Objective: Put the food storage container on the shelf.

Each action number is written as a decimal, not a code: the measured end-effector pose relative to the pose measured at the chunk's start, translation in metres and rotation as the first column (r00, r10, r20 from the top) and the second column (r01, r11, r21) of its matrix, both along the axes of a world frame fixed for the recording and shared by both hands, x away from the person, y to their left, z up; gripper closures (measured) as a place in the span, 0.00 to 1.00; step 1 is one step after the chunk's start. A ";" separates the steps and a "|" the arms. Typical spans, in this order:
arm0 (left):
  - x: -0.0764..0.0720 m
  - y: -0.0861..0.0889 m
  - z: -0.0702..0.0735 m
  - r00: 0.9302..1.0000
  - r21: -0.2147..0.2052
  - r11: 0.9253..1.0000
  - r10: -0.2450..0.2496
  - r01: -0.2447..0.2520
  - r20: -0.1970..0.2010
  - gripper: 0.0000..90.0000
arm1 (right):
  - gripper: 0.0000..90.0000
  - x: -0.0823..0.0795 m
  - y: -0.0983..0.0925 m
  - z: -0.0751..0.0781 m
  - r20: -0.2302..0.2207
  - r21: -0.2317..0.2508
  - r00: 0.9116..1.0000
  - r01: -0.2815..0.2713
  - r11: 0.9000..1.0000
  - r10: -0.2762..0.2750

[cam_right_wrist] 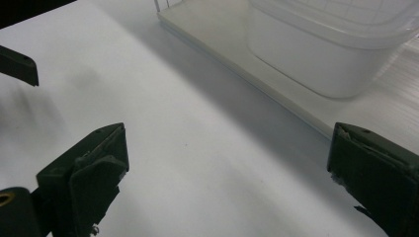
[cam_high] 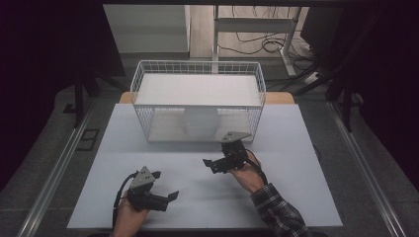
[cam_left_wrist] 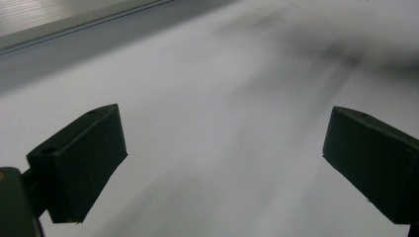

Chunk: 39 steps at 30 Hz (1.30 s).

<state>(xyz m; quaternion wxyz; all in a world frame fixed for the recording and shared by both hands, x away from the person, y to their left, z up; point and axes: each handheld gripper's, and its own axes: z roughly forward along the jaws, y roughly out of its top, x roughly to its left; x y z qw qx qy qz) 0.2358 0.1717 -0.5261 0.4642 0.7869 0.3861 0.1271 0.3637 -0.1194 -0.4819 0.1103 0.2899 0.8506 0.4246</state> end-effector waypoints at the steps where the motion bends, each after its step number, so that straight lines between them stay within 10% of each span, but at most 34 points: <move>1: 0.000 0.000 0.000 1.000 -0.001 1.000 0.000 0.000 -0.001 0.03 | 0.02 -0.002 -0.003 0.001 0.001 0.001 1.000 -0.002 1.000 0.002; 39: 0.001 0.004 -0.001 1.000 0.032 0.999 0.005 -0.004 -0.022 0.03 | 0.01 -0.050 -0.047 0.001 0.082 -0.039 0.996 0.031 0.999 -0.028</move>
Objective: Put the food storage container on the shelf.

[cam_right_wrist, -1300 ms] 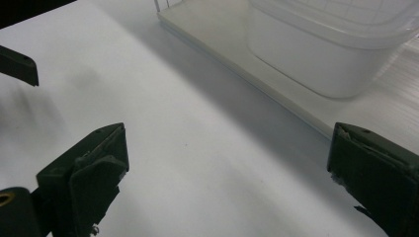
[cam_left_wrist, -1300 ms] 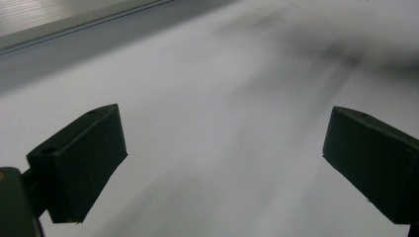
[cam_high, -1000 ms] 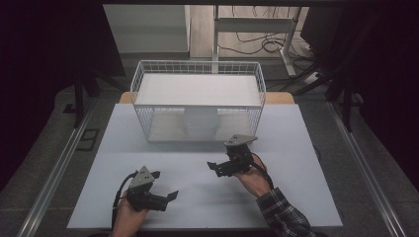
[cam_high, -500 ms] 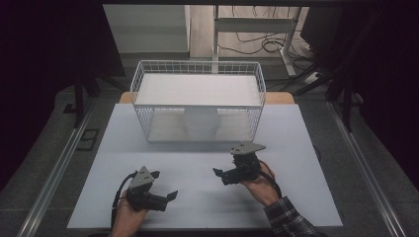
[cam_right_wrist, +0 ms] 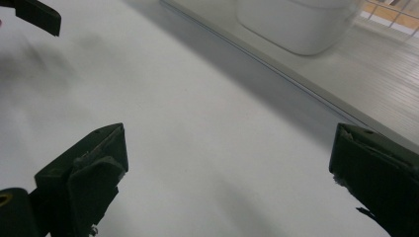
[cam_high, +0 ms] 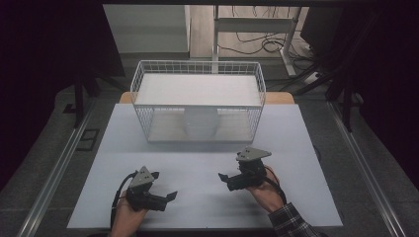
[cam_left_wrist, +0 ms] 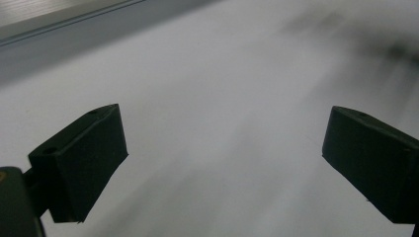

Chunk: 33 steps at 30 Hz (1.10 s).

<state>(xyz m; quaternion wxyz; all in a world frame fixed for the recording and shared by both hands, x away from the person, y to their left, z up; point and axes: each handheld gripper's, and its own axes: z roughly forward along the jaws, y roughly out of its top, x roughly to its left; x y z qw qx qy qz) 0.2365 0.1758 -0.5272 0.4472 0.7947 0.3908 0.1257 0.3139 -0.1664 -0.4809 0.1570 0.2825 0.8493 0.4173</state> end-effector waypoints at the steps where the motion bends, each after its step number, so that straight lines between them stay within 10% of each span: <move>1: 0.000 0.001 0.000 1.000 0.003 1.000 0.001 -0.001 -0.002 0.03 | 0.01 -0.002 -0.002 0.000 0.001 0.000 1.000 0.004 1.000 -0.004; 33: -0.019 0.045 0.005 0.993 -0.019 0.993 0.119 -0.118 0.015 0.03 | 0.01 -0.033 -0.047 0.000 0.005 0.025 0.998 0.061 0.998 -0.061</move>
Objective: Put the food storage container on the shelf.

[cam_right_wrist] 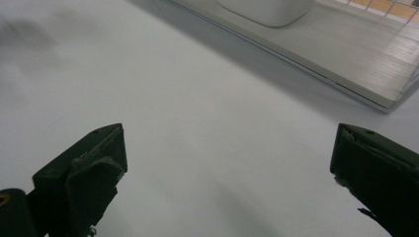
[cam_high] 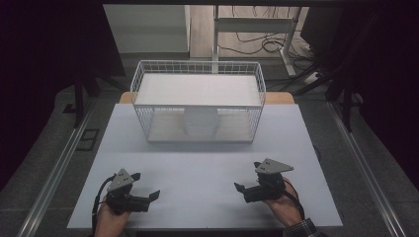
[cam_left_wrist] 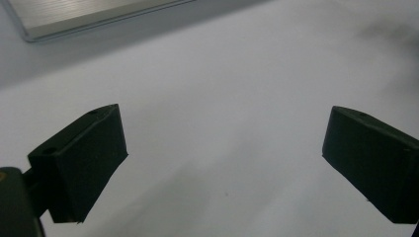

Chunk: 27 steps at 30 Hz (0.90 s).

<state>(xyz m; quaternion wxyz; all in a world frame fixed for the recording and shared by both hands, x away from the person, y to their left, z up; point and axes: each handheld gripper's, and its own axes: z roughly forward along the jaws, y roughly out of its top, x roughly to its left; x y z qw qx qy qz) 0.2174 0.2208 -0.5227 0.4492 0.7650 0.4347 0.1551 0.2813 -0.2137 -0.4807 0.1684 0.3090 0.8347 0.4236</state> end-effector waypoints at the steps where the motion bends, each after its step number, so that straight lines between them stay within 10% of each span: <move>1: -0.001 0.001 0.000 1.000 0.000 1.000 0.005 -0.005 -0.001 0.03 | 0.01 -0.001 -0.002 0.000 0.004 0.002 1.000 0.005 1.000 -0.005; 27: -0.026 0.031 -0.001 0.994 -0.023 0.995 0.099 -0.098 0.049 0.01 | 0.00 -0.029 -0.062 -0.004 -0.008 0.015 0.985 0.174 0.985 -0.174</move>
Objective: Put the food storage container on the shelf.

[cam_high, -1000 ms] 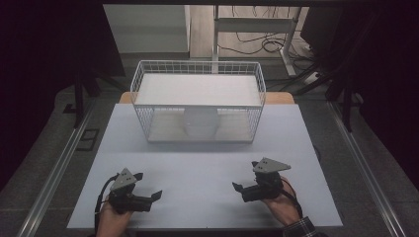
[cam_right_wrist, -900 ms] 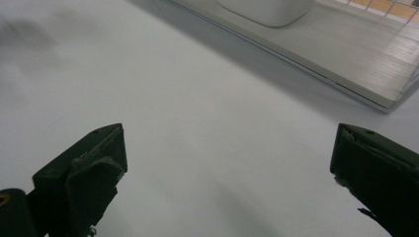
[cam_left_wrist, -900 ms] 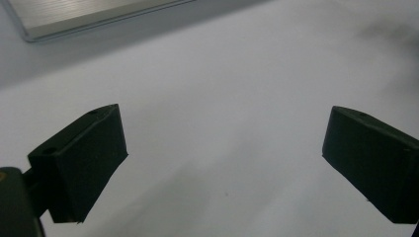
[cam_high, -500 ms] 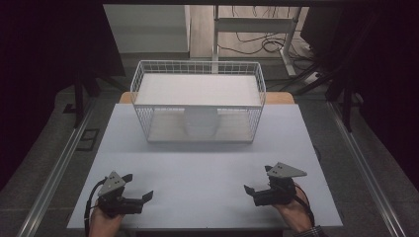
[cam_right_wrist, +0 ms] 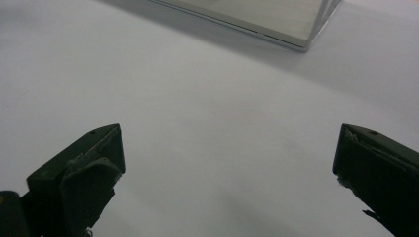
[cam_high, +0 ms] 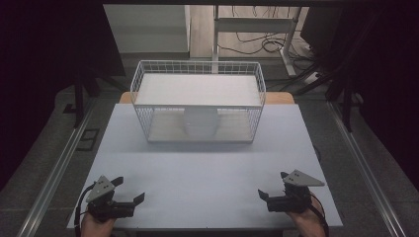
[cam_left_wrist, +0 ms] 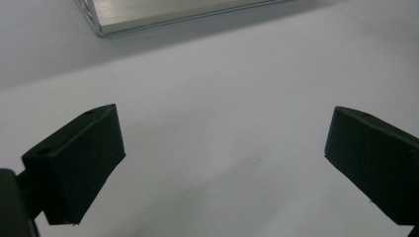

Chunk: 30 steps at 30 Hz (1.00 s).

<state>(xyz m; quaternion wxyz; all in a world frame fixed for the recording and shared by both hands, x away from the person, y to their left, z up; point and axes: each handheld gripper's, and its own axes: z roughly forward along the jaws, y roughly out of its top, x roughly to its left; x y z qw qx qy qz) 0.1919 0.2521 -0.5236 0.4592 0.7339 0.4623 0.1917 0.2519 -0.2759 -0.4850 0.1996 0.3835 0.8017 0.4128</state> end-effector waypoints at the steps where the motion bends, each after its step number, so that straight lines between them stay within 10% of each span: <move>1: -0.001 0.001 0.000 1.000 -0.003 1.000 0.004 -0.004 -0.002 0.01 | 0.00 0.000 0.000 0.000 0.000 0.000 1.000 0.000 1.000 0.000; 30: -0.001 0.012 -0.008 0.996 -0.053 0.998 0.016 -0.020 -0.088 0.03 | 0.00 -0.016 -0.026 -0.016 -0.080 -0.047 0.994 0.069 0.996 -0.073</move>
